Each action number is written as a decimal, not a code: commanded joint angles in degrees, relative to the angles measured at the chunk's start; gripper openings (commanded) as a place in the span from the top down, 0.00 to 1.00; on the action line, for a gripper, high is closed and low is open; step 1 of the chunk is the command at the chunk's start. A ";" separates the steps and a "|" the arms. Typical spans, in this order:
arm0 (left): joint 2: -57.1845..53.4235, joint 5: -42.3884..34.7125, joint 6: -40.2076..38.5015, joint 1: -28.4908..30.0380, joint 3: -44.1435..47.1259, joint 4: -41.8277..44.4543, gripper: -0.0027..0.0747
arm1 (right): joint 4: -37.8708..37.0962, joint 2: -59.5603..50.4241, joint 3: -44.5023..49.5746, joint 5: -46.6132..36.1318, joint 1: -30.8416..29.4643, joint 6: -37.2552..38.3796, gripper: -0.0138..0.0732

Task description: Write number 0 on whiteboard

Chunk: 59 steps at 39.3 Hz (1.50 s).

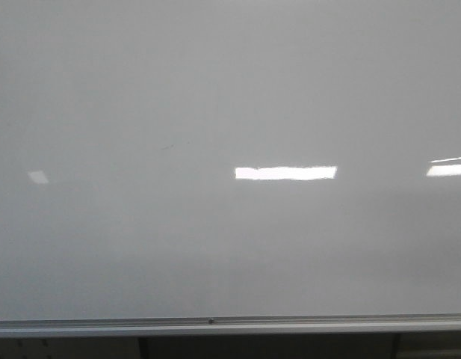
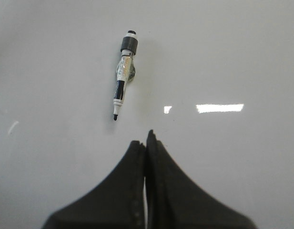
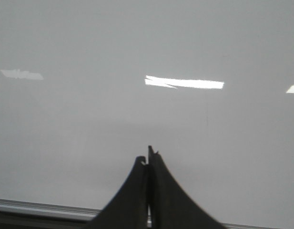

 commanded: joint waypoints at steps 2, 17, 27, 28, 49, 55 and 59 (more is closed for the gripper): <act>-0.97 -4.86 -0.69 -0.38 1.23 -0.07 0.99 | -0.48 -0.79 0.03 -4.13 -0.47 0.01 0.92; -0.97 -4.86 -0.69 -0.38 1.23 -0.07 0.99 | -0.48 -0.79 0.03 -4.13 -0.47 0.01 0.92; -0.97 -4.86 -0.69 -0.38 1.23 -0.07 0.99 | -0.48 -0.79 0.03 -4.13 -0.47 0.01 0.92; -0.97 -4.86 -0.69 -0.38 1.23 -0.07 0.99 | -0.48 -0.79 0.03 -4.13 -0.47 0.01 0.92; -0.97 -4.86 -0.69 -0.38 1.23 -0.07 0.99 | -0.48 -0.79 0.03 -4.92 -0.47 0.01 0.92; -0.97 -4.86 -0.69 -0.38 1.23 -0.07 0.99 | -0.48 -0.79 0.03 -5.67 -0.47 0.01 0.92; -0.97 -5.57 -0.69 -0.38 1.23 -0.07 0.99 | -0.48 -0.79 -0.03 -6.85 -0.47 0.01 0.92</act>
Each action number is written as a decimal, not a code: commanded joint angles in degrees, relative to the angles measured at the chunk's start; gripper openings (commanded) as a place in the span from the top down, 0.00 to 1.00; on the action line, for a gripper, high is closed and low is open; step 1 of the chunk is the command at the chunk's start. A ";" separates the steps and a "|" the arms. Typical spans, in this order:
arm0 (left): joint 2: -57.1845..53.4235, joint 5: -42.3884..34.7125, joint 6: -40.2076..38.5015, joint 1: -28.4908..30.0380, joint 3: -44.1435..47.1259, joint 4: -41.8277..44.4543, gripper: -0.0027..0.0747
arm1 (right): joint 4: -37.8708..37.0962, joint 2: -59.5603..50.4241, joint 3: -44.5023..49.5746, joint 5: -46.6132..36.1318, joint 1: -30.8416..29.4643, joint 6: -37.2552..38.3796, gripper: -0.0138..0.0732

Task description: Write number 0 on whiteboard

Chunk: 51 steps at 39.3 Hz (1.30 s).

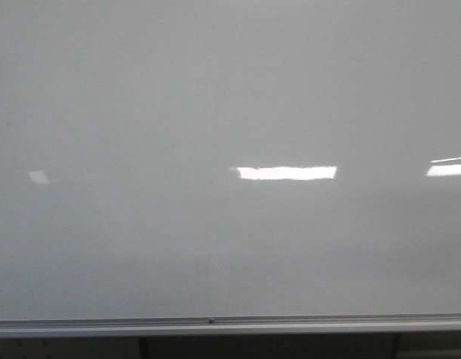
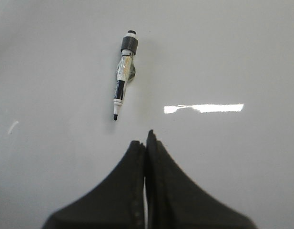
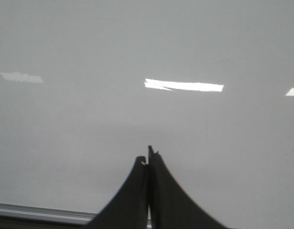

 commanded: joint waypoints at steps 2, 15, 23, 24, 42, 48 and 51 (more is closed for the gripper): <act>-0.97 -7.39 -0.69 -0.38 1.23 -0.25 0.99 | -0.48 -0.79 -0.03 -7.06 -0.47 0.01 0.92; 0.97 -7.39 -0.69 -0.38 -10.45 -2.55 0.99 | 1.42 0.76 -15.42 2.86 -0.47 0.81 0.91; 11.60 4.00 -0.15 -0.38 -21.01 -0.43 0.99 | 2.38 11.00 -27.37 11.06 -0.47 1.41 0.91; 12.93 4.36 0.02 -0.38 -21.70 -0.10 0.99 | 2.38 12.80 -28.45 11.06 -0.47 1.41 0.91; 21.43 4.09 0.02 -0.38 -24.90 0.15 0.78 | 2.44 21.10 -32.19 10.85 -0.47 1.36 0.53; 21.43 4.32 0.02 -0.38 -24.90 0.15 0.24 | 2.44 21.10 -32.19 10.85 -0.47 1.36 0.25; 21.43 4.32 0.02 -0.38 -24.90 0.15 0.07 | 2.44 21.10 -32.19 10.85 -0.47 1.36 0.21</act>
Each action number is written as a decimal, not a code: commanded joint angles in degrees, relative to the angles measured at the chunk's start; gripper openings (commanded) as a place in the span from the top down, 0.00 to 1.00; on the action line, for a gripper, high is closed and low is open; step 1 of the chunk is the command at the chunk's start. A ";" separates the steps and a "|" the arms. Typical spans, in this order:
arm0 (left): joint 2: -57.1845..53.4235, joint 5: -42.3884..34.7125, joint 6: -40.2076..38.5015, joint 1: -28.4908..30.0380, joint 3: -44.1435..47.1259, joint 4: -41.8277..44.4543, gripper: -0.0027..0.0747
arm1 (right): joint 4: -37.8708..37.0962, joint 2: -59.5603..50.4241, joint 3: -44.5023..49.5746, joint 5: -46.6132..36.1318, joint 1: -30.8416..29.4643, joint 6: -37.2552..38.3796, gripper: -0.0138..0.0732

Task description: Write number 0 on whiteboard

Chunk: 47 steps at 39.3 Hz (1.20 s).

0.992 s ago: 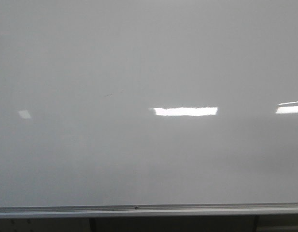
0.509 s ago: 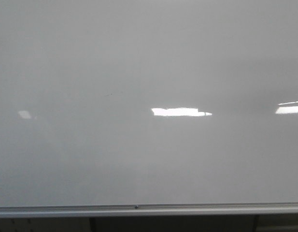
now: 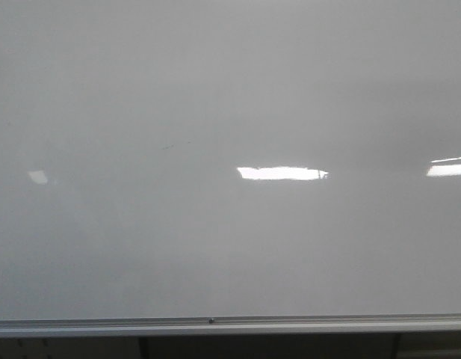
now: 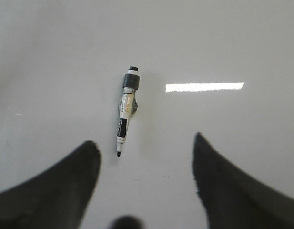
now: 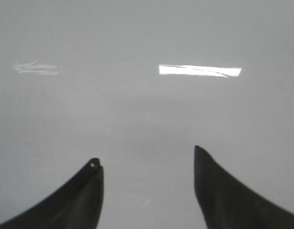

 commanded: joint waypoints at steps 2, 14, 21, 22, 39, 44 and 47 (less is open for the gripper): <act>0.84 -4.29 0.02 -0.38 -2.22 0.05 0.06 | 0.31 0.82 -2.00 -4.32 -0.47 -0.04 0.21; 3.95 -3.89 0.02 -0.38 -2.86 0.20 0.18 | 0.31 0.82 -2.00 -4.37 -0.47 -0.04 0.22; 16.02 -4.01 0.02 -0.38 -6.62 3.77 0.19 | 0.31 0.82 -2.00 -4.37 -0.47 -0.04 0.22; 17.84 -4.01 0.02 -0.38 -7.57 5.13 0.19 | 0.31 0.82 -2.00 -4.37 -0.47 -0.04 0.22; 48.43 -7.18 0.02 4.64 -22.87 9.69 0.19 | 0.31 0.82 -2.00 -4.32 -0.47 -0.04 0.22; 54.35 -8.74 0.02 4.64 -25.36 9.69 0.19 | 0.31 0.82 -2.00 -4.32 -0.47 -0.04 0.22; 57.95 -9.46 0.02 4.64 -26.62 9.69 0.19 | 0.31 0.82 -2.00 -4.32 -0.47 -0.04 0.22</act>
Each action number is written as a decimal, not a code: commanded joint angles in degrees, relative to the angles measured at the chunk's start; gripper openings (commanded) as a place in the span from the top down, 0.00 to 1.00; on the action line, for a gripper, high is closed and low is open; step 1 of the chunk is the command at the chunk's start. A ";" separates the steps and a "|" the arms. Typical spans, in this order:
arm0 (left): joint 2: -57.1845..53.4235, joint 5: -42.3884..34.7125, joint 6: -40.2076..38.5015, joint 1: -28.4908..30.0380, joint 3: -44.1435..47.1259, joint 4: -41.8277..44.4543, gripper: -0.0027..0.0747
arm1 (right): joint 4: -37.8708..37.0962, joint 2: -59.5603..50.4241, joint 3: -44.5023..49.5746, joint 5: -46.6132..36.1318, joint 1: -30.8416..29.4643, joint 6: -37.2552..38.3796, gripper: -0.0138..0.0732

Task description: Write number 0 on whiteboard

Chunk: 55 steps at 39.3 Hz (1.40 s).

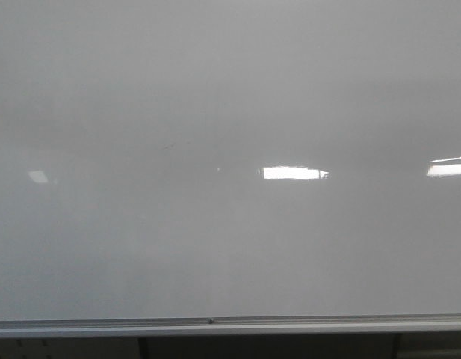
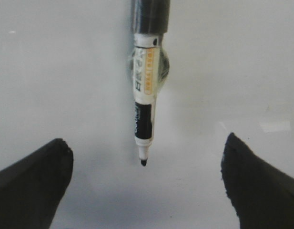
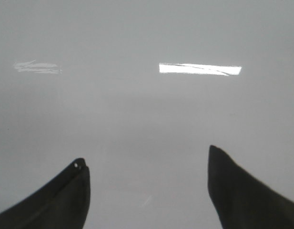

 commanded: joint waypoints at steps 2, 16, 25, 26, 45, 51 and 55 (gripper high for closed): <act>3.31 -5.88 -0.08 0.11 -3.69 0.24 0.19 | 0.31 0.74 -2.00 -4.49 -0.47 -0.04 0.22; 10.26 -10.81 -0.08 0.11 -6.31 0.42 0.19 | 0.31 0.74 -2.00 -4.10 -0.47 -0.04 0.22; 11.15 -11.37 -0.08 0.11 -6.38 0.42 0.35 | 0.31 0.74 -2.00 -4.10 -0.47 -0.04 0.22; 11.15 -11.49 -0.08 0.11 -6.38 0.42 0.38 | 0.31 0.74 -2.00 -4.10 -0.47 -0.04 0.22; 11.02 -10.67 -0.08 -0.02 -6.38 0.06 0.99 | 0.31 0.74 -2.00 -4.10 -0.47 -0.04 0.22; 9.22 -6.03 -0.08 -2.34 -6.38 -2.61 0.99 | 0.31 0.74 -2.00 -4.36 -0.47 -0.04 0.22; 7.43 0.04 -0.08 -6.07 -6.38 -3.85 0.99 | 0.31 0.86 -2.00 -4.18 -0.47 -0.04 0.22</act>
